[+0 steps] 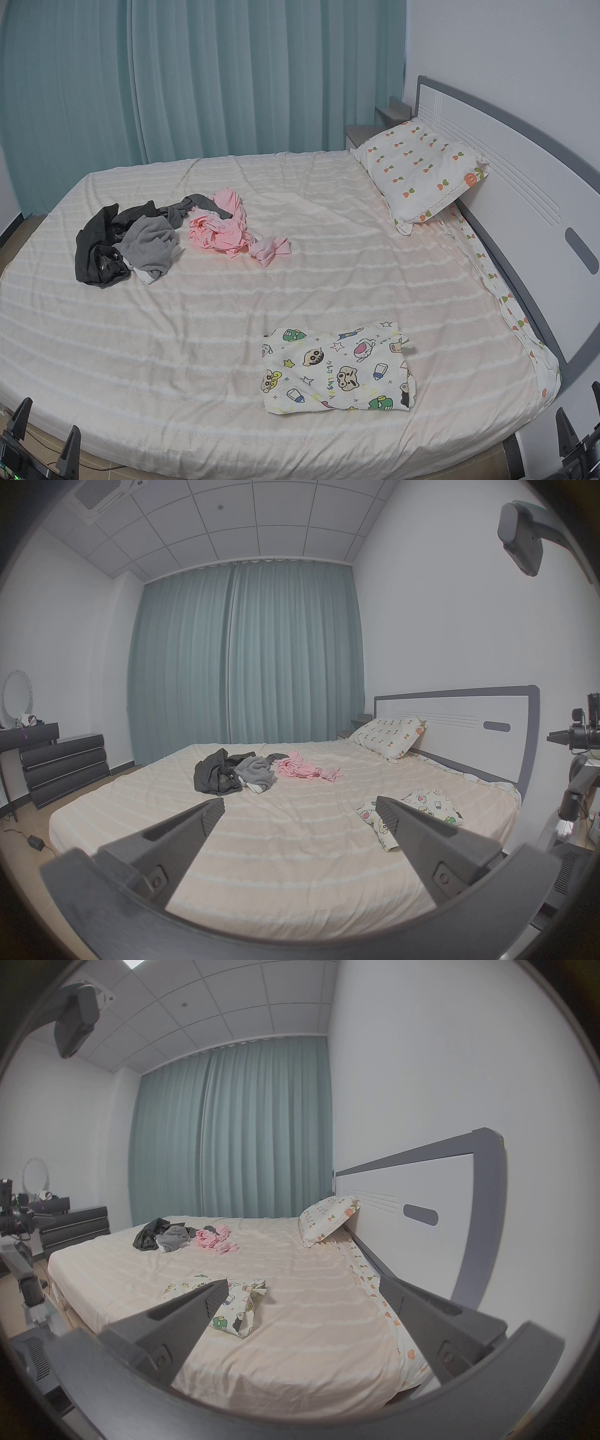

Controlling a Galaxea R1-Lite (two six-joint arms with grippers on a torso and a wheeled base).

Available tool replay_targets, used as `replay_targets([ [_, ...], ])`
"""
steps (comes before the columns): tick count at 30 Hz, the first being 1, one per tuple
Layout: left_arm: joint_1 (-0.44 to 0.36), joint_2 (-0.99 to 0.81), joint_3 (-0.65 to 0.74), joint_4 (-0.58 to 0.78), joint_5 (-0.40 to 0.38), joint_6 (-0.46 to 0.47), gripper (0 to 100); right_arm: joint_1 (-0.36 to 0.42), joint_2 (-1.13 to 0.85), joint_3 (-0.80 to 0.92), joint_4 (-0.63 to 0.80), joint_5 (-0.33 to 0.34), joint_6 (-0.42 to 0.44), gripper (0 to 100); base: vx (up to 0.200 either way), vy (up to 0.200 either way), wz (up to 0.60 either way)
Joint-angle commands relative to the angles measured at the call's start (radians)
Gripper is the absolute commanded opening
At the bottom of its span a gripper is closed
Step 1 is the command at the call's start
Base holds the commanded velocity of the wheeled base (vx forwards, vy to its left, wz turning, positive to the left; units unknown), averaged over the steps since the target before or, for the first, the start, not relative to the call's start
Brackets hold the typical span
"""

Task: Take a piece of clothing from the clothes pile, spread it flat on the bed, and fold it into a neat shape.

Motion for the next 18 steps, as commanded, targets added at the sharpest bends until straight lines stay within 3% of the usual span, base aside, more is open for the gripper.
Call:
replay_targets([
  [1, 0.0, -0.013, 0.018, 0.0, 0.001, 0.0, 100, 0.0, -0.013, 0.015, -0.002, 0.0, 0.0, 100, 0.0, 0.0, 0.0],
  [18, 0.002, -0.013, 0.018, -0.003, 0.001, 0.0, 100, -0.001, -0.013, 0.015, 0.0, 0.0, 0.001, 100, 0.0, 0.0, 0.0],
])
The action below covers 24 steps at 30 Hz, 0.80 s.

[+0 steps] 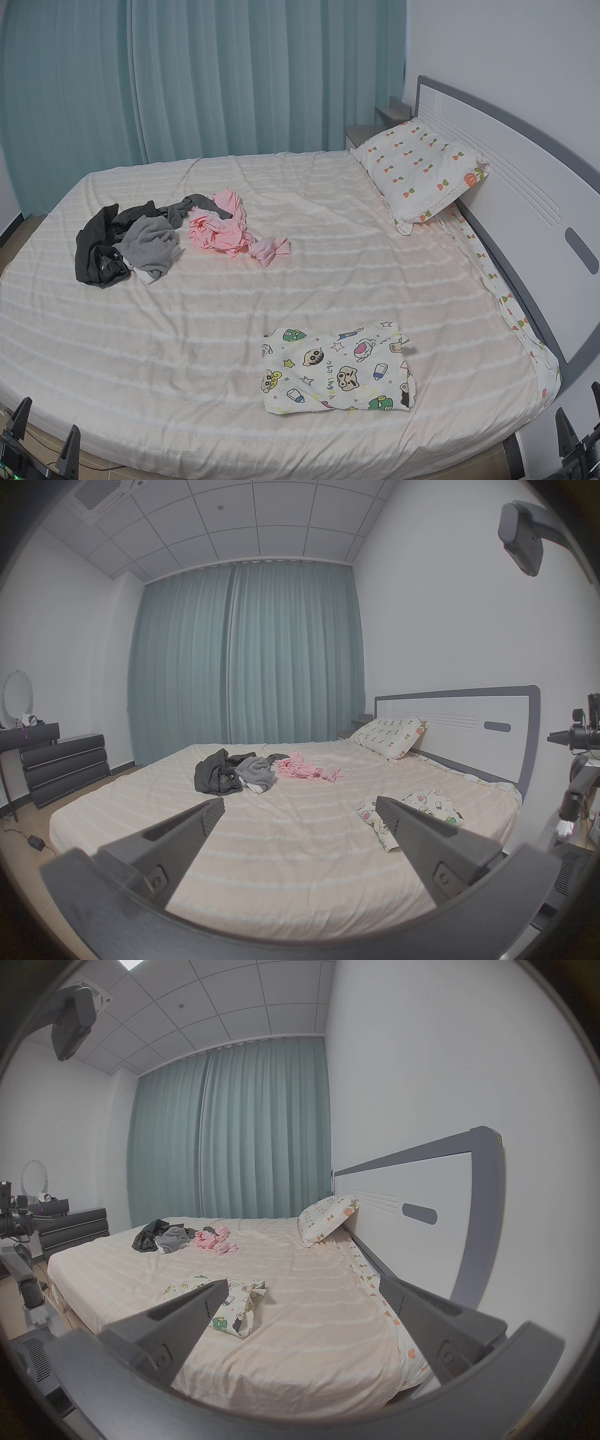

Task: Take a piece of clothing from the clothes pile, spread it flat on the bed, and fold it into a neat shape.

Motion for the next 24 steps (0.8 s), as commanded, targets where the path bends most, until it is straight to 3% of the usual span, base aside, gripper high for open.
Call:
replay_targets([
  [1, 0.0, -0.015, 0.018, -0.001, 0.0, 0.0, 100, 0.0, -0.014, 0.015, 0.0, 0.001, -0.001, 100, 0.0, 0.0, 0.0],
  [24, 0.0, -0.015, 0.018, -0.004, 0.0, 0.0, 100, 0.0, -0.014, 0.015, 0.0, 0.001, 0.001, 100, 0.0, 0.0, 0.0],
])
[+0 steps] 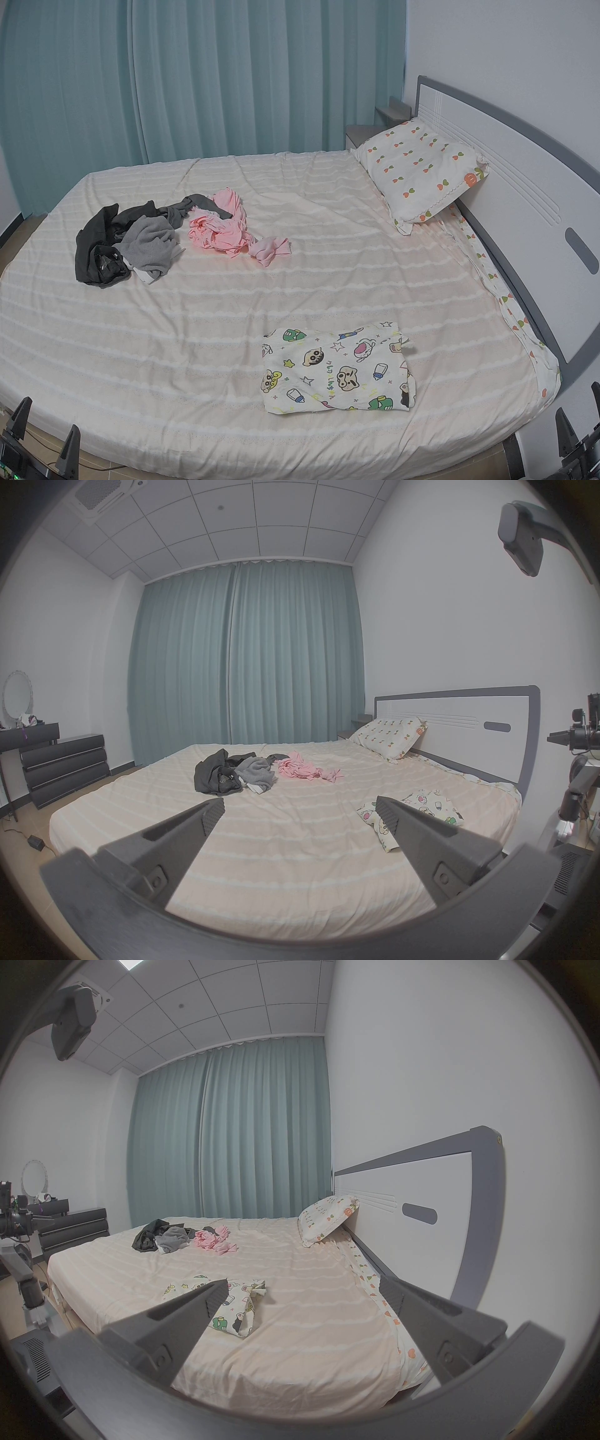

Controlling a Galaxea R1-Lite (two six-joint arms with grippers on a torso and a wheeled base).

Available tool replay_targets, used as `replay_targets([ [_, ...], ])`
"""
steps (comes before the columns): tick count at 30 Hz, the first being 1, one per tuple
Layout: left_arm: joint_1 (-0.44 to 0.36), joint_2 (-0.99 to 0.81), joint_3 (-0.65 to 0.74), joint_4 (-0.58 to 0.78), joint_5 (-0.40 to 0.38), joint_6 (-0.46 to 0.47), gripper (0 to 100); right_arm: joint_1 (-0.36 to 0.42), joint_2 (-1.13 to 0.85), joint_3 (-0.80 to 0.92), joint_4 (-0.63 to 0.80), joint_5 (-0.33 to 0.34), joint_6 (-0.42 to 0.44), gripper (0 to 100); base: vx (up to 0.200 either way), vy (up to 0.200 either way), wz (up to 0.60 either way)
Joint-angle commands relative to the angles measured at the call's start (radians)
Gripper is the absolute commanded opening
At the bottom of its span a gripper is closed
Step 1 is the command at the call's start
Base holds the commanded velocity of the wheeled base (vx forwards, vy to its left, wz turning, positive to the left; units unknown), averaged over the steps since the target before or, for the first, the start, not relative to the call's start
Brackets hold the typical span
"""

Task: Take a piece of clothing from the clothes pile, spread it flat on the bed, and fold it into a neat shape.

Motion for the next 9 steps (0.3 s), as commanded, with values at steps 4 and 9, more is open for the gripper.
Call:
replay_targets([
  [4, 0.0, -0.016, 0.018, 0.0, 0.0, 0.0, 100, 0.0, -0.014, 0.015, 0.0, 0.0, 0.0, 100, 0.0, 0.0, 0.0],
  [9, 0.0, -0.016, 0.018, 0.0, 0.0, 0.0, 100, -0.001, -0.014, 0.015, 0.0, 0.0, 0.003, 100, 0.0, 0.0, 0.0],
])
